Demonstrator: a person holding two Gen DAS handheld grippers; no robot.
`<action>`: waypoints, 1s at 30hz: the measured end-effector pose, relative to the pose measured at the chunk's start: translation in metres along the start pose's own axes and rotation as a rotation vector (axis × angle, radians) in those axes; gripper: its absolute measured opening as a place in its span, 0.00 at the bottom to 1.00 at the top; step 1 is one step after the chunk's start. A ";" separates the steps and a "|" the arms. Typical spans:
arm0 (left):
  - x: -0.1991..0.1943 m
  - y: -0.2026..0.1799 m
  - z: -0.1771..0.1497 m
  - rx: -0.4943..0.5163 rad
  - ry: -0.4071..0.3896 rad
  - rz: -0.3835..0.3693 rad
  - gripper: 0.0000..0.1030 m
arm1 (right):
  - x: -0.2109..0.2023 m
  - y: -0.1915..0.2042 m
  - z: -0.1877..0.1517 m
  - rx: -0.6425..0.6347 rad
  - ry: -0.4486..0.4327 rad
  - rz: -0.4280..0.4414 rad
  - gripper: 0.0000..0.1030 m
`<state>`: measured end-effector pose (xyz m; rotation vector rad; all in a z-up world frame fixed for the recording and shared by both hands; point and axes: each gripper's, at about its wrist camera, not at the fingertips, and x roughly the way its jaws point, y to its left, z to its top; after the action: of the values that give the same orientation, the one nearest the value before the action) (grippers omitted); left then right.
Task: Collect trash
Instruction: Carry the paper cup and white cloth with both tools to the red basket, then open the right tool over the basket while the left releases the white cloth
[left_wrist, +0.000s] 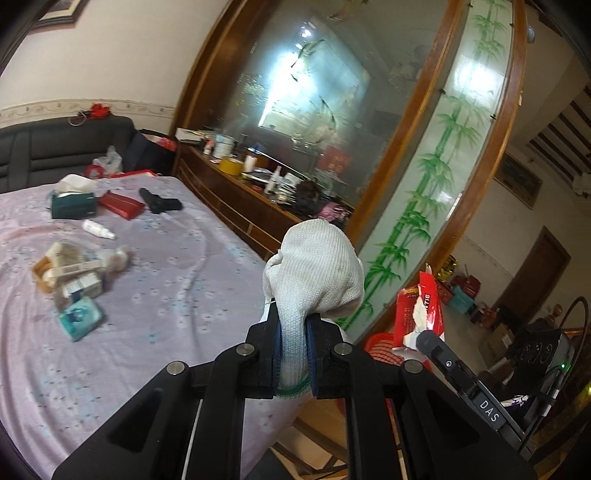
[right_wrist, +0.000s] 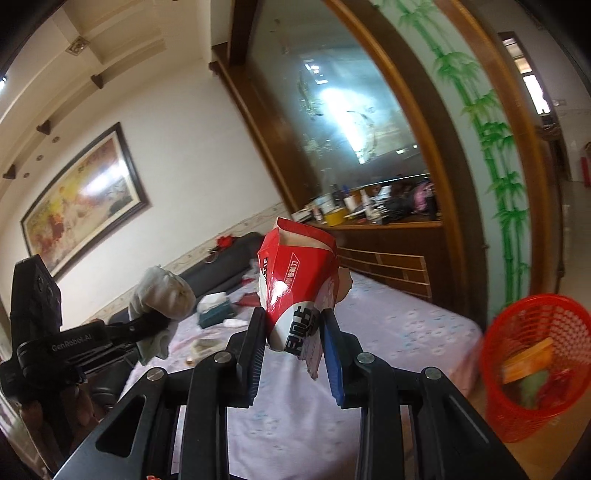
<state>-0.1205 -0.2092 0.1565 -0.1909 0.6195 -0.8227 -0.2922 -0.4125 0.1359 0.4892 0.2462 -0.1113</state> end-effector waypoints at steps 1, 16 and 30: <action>0.005 -0.005 0.001 0.009 0.007 -0.012 0.10 | -0.002 -0.004 0.002 0.000 -0.004 -0.008 0.30; 0.039 -0.076 -0.013 0.108 0.096 -0.205 0.10 | -0.080 -0.058 0.021 -0.021 -0.111 -0.281 0.31; 0.141 -0.153 -0.039 0.176 0.305 -0.357 0.10 | -0.112 -0.125 0.020 0.114 -0.131 -0.437 0.31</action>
<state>-0.1664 -0.4132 0.1229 -0.0126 0.8074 -1.2605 -0.4168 -0.5266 0.1261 0.5335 0.2153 -0.5841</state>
